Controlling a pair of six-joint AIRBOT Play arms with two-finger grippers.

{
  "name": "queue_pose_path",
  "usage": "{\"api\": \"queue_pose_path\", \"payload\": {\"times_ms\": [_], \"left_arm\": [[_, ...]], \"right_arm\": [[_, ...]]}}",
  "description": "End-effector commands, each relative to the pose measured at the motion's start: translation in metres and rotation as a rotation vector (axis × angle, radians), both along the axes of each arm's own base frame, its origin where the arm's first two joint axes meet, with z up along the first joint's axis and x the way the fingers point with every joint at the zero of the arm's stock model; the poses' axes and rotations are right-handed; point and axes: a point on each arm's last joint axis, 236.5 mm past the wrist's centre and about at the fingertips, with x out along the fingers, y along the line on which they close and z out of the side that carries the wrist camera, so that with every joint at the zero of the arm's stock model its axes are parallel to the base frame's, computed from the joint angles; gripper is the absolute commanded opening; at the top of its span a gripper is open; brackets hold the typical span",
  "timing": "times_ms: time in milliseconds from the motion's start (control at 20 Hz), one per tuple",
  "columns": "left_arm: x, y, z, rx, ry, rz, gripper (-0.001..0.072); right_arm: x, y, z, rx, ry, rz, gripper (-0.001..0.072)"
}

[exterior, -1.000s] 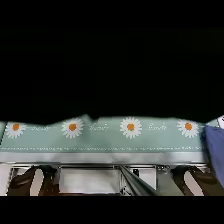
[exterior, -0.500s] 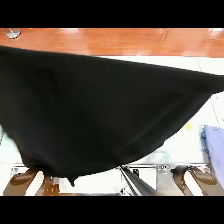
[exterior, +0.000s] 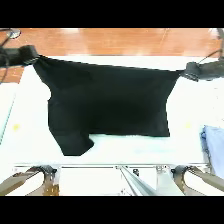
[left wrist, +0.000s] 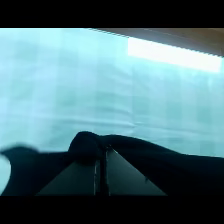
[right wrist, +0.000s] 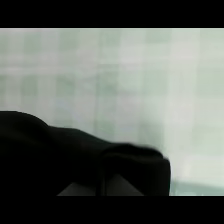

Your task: Fold the shirts.

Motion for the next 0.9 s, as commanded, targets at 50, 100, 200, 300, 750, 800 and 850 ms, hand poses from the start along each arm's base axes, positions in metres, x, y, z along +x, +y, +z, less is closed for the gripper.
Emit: {"api": "queue_pose_path", "payload": {"times_ms": [50,100,200,300,750,800,850], "left_arm": [[0.046,-0.001,-0.059,-0.121,0.043,0.084,0.0032],[0.050,-0.003,-0.070,-0.144,0.058,0.092,0.0032],[0.055,-0.007,-0.093,-0.180,0.103,0.102,0.0033],[0.056,-0.010,-0.115,-0.197,0.150,0.105,0.0033],[0.003,-0.026,-0.130,-0.140,0.360,-0.121,0.0033],[-0.013,-0.030,-0.135,-0.129,0.417,-0.182,0.0033],[-0.030,-0.030,-0.144,-0.114,0.484,-0.230,0.0033]], "right_arm": [[0.084,-0.004,-0.066,0.092,0.046,-0.054,0.0028],[0.097,-0.002,-0.072,0.120,0.049,-0.060,0.0027],[0.118,0.003,-0.080,0.182,0.052,-0.075,0.0028],[0.128,0.008,-0.090,0.227,0.069,-0.083,0.0027],[0.083,0.012,-0.100,0.300,0.239,0.033,0.0028],[0.070,0.012,-0.102,0.301,0.282,0.067,0.0028],[0.056,0.011,-0.107,0.283,0.332,0.100,0.0028]]}}
